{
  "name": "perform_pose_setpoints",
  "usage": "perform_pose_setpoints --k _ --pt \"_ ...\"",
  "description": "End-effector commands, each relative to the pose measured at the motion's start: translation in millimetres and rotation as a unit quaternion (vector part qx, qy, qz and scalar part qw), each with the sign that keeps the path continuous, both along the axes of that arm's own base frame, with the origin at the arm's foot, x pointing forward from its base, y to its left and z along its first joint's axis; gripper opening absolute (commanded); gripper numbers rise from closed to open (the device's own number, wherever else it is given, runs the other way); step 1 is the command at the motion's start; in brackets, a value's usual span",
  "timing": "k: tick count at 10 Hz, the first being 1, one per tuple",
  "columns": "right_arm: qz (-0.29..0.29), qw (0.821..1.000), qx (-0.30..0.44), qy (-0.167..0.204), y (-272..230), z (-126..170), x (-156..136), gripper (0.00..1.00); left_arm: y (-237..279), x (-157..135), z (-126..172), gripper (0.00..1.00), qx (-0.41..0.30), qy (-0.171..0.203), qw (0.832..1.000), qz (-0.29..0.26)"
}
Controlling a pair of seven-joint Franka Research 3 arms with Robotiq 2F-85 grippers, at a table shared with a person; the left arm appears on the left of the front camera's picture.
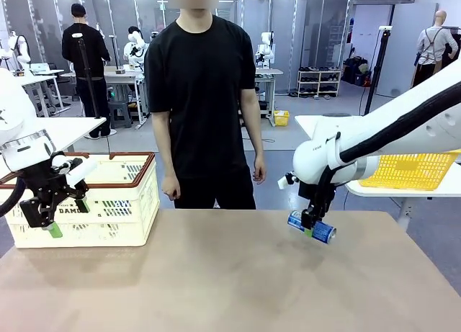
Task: Place the drinks into the Shopping basket.
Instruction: Pick up one drink and place it into the Shopping basket.
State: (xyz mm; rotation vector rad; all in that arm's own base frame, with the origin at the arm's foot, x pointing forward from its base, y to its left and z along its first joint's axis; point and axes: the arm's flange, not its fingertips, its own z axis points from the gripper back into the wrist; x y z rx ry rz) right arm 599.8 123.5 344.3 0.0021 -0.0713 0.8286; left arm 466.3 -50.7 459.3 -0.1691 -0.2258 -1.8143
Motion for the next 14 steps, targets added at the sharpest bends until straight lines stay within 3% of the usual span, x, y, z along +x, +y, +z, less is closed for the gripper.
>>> perform_pose_setpoints --k 1,3,5,8,11,14 --pt "-0.030 0.999 -0.018 -0.005 20.7 38.1 -23.7 0.02 0.8 -0.9 0.7 1.00 0.000 -0.002 1.000 0.001" --pt "0.000 0.999 -0.025 -0.023 48.6 62.2 -41.0 0.02 0.8 -0.9 0.7 1.00 0.000 -0.002 1.000 0.001" --pt "0.011 0.999 -0.024 -0.019 71.6 67.5 -46.8 0.02 0.8 -0.9 0.7 1.00 0.000 -0.002 1.000 0.001" --pt "0.033 0.998 -0.041 -0.021 123.5 49.9 -50.2 0.02 0.8 -0.9 0.7 1.00 0.000 -0.002 1.000 0.001" --pt "0.105 0.993 -0.054 -0.013 169.5 23.9 -61.8 0.02 0.8 -0.9 0.7 1.00 0.000 -0.002 1.000 0.001" --pt "0.107 0.992 -0.061 -0.003 209.5 3.5 -69.1 0.02 0.8 -0.9 0.7 1.00 0.000 -0.002 1.000 0.001"
